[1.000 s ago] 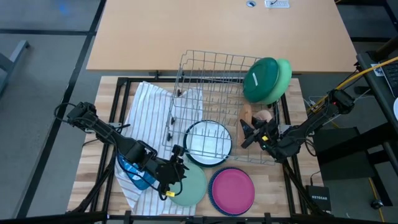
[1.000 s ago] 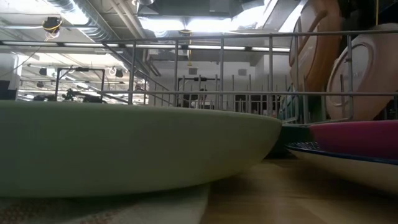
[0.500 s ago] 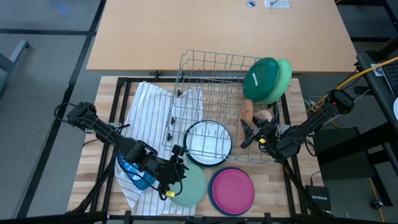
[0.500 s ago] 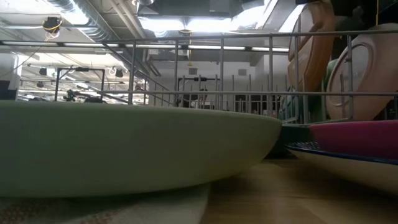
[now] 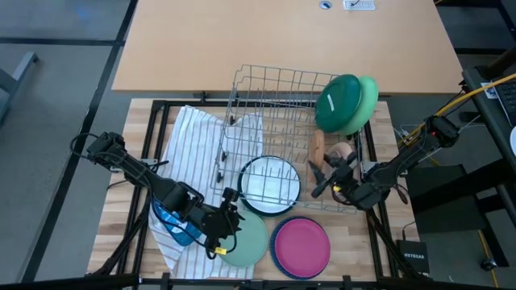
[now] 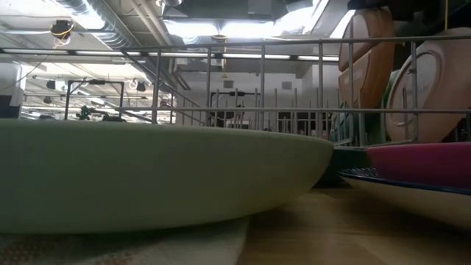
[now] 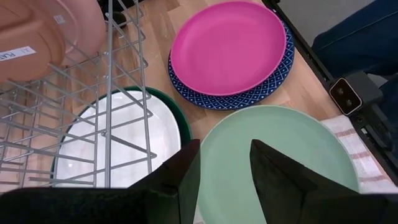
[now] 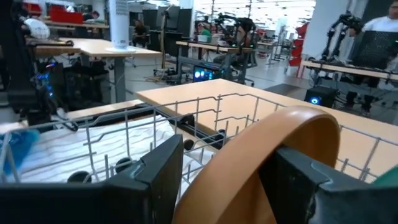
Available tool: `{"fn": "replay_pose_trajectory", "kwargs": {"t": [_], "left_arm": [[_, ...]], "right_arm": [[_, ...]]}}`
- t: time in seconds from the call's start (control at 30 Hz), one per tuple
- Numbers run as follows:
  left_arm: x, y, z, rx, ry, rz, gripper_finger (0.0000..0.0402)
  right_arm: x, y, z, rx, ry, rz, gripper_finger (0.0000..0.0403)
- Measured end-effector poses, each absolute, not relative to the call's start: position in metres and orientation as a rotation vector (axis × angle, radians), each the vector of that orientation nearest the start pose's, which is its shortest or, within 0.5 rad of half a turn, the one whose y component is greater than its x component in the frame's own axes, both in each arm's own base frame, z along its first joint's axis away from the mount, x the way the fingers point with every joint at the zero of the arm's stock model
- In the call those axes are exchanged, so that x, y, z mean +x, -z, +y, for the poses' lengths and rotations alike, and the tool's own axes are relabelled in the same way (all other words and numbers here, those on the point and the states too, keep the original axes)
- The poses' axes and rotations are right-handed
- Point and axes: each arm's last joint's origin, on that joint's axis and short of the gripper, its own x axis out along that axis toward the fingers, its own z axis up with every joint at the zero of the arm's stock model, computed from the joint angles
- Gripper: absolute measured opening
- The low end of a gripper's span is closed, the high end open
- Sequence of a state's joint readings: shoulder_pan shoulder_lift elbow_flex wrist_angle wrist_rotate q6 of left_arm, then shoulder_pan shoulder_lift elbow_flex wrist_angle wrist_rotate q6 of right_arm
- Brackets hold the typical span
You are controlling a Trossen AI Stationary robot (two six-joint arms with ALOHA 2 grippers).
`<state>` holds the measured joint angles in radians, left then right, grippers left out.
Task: Sort dishes
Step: Put the brown plate in the dish rack
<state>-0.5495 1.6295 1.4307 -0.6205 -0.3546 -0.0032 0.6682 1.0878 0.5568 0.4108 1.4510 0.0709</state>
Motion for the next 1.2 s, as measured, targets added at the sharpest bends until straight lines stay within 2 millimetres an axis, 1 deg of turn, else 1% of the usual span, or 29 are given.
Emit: {"fn": "replay_pose_trajectory", "kwargs": {"t": [0.33,0.6,0.9,1.2], "left_arm": [[0.305,-0.308,-0.176,0.321,0.171,0.741,0.0129],[0.303,-0.308,-0.179,0.316,0.177,0.741,0.0129],[0.303,-0.308,-0.180,0.314,0.177,0.740,0.0129],[0.303,-0.308,-0.180,0.314,0.177,0.740,0.0129]], "right_arm": [[0.181,-0.252,0.107,-0.129,0.764,0.081,0.0202],[0.163,-0.252,0.115,-0.192,0.687,0.106,0.0202],[0.161,-0.237,0.114,-0.255,0.577,0.197,0.0202],[0.159,-0.227,0.114,-0.311,0.444,0.298,0.0202]]}}
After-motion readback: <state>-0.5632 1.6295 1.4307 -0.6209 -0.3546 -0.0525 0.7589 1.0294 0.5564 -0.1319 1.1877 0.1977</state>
